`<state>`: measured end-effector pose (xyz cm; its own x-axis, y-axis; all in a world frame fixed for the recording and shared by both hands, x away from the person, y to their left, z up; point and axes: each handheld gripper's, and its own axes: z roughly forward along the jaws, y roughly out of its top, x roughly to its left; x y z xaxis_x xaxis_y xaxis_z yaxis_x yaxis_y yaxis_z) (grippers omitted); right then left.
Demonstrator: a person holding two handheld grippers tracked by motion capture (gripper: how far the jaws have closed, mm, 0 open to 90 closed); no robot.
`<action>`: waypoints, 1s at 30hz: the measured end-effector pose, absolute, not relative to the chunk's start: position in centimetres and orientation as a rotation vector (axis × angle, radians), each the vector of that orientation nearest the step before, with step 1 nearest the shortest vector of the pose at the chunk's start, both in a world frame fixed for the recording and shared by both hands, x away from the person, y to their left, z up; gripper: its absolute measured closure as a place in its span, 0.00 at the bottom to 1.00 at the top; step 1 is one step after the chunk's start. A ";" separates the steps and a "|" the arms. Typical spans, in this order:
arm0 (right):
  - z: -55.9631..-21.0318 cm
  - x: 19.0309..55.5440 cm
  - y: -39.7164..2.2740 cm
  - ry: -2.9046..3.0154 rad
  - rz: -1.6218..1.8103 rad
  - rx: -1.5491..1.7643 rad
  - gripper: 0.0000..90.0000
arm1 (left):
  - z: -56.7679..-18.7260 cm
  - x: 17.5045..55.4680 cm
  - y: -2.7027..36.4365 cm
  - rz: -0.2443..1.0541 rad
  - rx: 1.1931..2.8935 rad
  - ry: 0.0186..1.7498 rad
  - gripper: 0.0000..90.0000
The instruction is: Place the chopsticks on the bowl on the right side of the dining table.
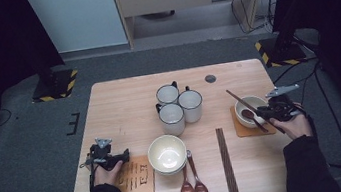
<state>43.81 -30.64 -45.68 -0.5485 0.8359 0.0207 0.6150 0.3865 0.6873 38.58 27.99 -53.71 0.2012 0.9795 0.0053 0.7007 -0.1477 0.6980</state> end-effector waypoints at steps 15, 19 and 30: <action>-44.6 43.1 -31.0 2.269 0.995 1.232 0.79 | -53.7 38.6 28.0 0.640 1.916 1.559 0.00; -43.5 42.1 -31.3 2.217 1.033 1.230 0.80 | -53.7 38.6 28.0 0.640 1.916 1.559 0.00; -42.1 39.3 -31.8 2.104 1.083 1.295 0.87 | -53.7 38.6 28.0 0.640 1.916 1.559 0.00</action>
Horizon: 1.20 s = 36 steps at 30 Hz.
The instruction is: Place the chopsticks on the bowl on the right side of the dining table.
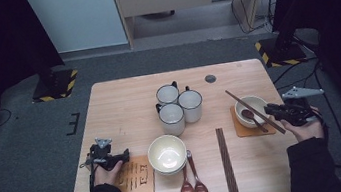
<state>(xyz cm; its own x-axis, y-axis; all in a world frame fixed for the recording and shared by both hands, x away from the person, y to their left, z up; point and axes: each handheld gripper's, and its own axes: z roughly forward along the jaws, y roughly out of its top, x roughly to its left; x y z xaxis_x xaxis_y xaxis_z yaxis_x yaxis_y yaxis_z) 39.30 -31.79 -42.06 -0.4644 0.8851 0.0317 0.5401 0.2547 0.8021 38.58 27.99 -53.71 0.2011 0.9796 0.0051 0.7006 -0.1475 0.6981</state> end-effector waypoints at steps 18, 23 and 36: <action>-42.9 35.5 -31.8 2.056 1.065 1.353 0.90 | -53.7 38.6 28.0 0.640 1.916 1.560 0.00; -43.5 34.8 -31.7 2.066 1.045 1.362 0.90 | -53.7 38.6 28.0 0.640 1.916 1.559 0.00; -44.9 34.7 -32.0 2.060 0.999 1.419 0.90 | -53.7 38.6 28.0 0.640 1.916 1.559 0.00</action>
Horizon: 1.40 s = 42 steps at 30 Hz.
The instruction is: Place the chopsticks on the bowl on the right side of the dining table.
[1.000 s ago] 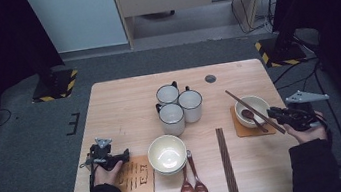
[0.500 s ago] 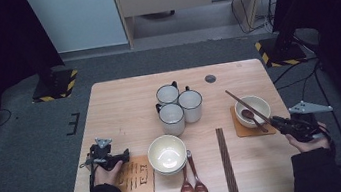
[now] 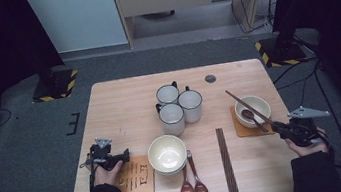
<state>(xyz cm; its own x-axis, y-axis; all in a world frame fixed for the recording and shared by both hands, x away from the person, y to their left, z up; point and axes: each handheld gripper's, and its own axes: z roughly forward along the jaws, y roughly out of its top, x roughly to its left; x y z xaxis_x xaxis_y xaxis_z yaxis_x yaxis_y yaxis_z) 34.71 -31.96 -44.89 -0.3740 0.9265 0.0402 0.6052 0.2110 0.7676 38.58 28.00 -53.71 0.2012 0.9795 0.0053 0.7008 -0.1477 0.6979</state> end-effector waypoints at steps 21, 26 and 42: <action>-46.2 35.4 -32.4 2.059 0.954 1.484 0.88 | -53.7 38.6 28.0 0.640 1.916 1.559 0.00; -46.3 35.5 -32.6 2.048 0.954 1.497 0.87 | -53.7 38.6 28.0 0.640 1.916 1.559 0.00; -46.4 35.6 -33.0 2.015 0.944 1.514 0.85 | -53.7 38.6 28.0 0.640 1.916 1.560 0.00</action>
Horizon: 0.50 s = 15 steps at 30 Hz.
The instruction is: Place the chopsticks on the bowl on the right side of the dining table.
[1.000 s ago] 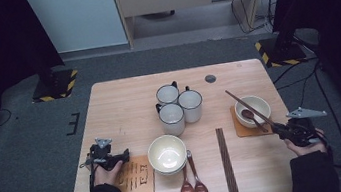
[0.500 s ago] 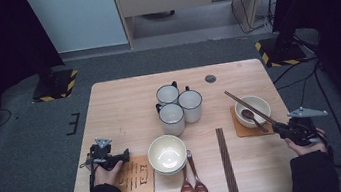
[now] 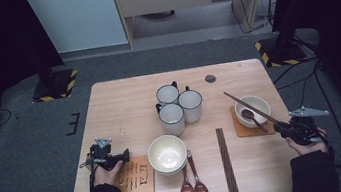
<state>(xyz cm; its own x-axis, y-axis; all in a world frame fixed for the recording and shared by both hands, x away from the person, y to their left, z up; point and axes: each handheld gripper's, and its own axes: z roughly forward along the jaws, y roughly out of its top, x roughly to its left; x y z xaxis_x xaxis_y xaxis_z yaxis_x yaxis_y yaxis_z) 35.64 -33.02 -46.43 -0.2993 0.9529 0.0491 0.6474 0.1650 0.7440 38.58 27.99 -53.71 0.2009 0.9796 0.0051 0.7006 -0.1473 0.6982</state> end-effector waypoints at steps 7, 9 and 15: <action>-46.6 35.7 -33.2 2.009 0.936 1.524 0.84 | -53.7 38.6 28.0 0.640 1.917 1.559 0.00; -46.6 35.7 -33.3 2.006 0.938 1.525 0.84 | -53.7 38.6 28.0 0.640 1.917 1.559 0.00; -46.7 35.8 -33.4 2.000 0.929 1.523 0.82 | -53.7 38.6 28.0 0.640 1.917 1.559 0.00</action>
<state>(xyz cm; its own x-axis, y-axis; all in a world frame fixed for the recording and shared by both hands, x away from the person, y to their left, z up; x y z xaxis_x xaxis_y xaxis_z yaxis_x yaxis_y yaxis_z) 35.80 -33.37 -46.72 -0.2830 0.9582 0.0413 0.6495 0.1598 0.7434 38.58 28.00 -53.71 0.2012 0.9795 0.0055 0.7008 -0.1479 0.6979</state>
